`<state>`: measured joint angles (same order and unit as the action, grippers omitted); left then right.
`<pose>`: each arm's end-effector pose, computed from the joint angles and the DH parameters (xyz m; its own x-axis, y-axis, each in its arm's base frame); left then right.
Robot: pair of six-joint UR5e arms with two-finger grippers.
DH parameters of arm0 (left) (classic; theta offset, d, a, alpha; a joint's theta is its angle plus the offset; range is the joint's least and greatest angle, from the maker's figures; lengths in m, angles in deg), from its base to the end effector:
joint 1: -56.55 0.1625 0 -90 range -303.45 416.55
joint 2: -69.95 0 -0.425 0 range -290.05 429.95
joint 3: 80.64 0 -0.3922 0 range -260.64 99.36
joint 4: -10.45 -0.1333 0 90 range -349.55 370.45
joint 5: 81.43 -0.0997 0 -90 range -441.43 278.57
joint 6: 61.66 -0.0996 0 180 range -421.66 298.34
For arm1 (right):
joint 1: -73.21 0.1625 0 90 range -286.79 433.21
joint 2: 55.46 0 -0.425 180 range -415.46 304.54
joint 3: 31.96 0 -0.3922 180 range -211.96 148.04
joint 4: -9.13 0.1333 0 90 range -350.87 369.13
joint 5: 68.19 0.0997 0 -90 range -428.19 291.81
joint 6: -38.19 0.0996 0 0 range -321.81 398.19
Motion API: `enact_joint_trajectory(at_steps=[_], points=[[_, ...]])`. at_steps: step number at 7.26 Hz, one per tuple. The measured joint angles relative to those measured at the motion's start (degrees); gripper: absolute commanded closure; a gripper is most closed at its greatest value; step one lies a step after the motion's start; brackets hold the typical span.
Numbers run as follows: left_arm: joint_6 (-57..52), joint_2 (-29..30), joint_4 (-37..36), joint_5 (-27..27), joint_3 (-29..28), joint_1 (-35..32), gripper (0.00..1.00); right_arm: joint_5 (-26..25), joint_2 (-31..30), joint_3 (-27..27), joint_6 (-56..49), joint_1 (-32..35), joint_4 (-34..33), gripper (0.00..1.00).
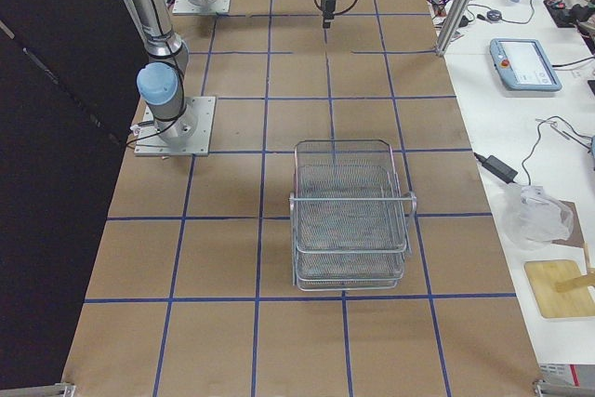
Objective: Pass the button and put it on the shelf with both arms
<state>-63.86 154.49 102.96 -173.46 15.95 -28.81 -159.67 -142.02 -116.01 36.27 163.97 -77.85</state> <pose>-0.0934 -0.4539 0.4722 -0.9986 -0.0404 -0.0329 -0.0424 0.9970 0.0648 0.1376 -0.5144 0.5035 -0.9986 -0.0470 0.0255 -0.0467 0.9989 0.0098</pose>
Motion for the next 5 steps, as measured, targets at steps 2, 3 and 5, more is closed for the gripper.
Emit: enact_joint_trajectory(at_steps=[2, 3, 5], points=[[0.0, 0.0, 0.0, 0.0, 0.0, -0.1, 0.0, 0.0, 0.1, 0.0, -1.3, 0.0, -1.1, 0.0], [0.1, 0.0, -0.1, 0.1, 0.0, -0.1, 0.0, 0.1, 0.1, 0.0, -1.4, 0.0, -1.2, 0.0], [0.0, 0.1, -0.2, 0.2, 0.0, 0.0, 0.0, 0.1, 0.0, -0.1, -1.1, 0.1, -1.3, 0.0]])
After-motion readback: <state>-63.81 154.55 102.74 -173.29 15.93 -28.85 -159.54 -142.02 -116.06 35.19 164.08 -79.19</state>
